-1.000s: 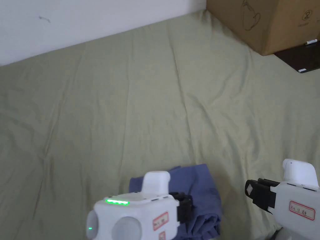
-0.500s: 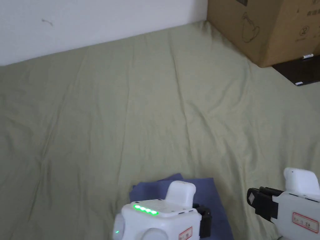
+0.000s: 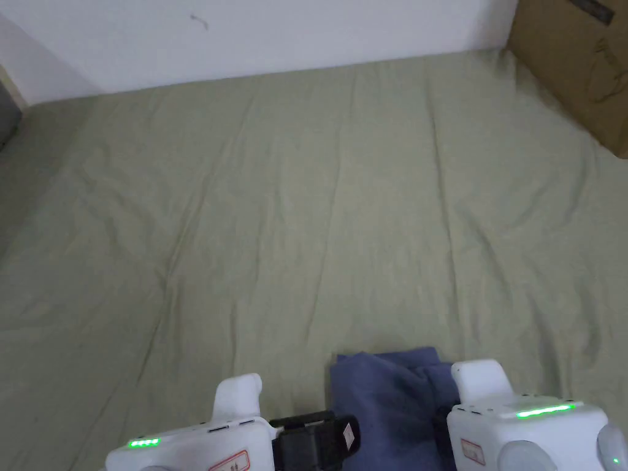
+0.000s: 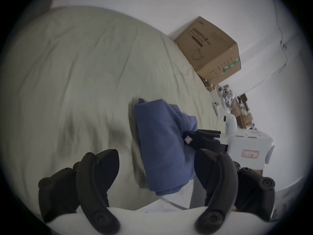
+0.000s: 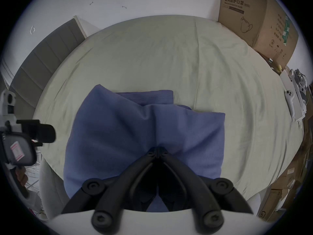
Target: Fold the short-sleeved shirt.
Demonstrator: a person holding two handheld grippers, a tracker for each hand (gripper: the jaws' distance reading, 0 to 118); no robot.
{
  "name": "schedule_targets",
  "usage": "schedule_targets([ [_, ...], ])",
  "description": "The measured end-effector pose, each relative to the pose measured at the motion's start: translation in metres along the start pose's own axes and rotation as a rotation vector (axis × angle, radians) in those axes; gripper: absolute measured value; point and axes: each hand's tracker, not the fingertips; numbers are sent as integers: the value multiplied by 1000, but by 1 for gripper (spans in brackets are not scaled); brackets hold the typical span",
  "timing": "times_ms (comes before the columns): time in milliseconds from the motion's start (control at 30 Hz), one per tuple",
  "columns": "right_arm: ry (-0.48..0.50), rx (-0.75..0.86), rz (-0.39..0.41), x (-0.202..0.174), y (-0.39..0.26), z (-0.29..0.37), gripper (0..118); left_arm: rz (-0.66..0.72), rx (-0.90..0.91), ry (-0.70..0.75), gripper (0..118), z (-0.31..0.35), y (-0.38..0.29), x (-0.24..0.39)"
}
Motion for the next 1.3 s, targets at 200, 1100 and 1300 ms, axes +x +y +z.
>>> schedule_targets([
  [200, 44, 9, -65, 10, -1, 2, 0, 69, -69, -170, 98, -59, 7, 1],
  [1100, 62, 174, -59, -31, 23, 73, 0, 41, 45, 45, 33, 80, 24, -125],
  [1300, 79, 153, -28, -49, 30, 68, 0, -35, 41, 383, 33, 196, 59, -207],
])
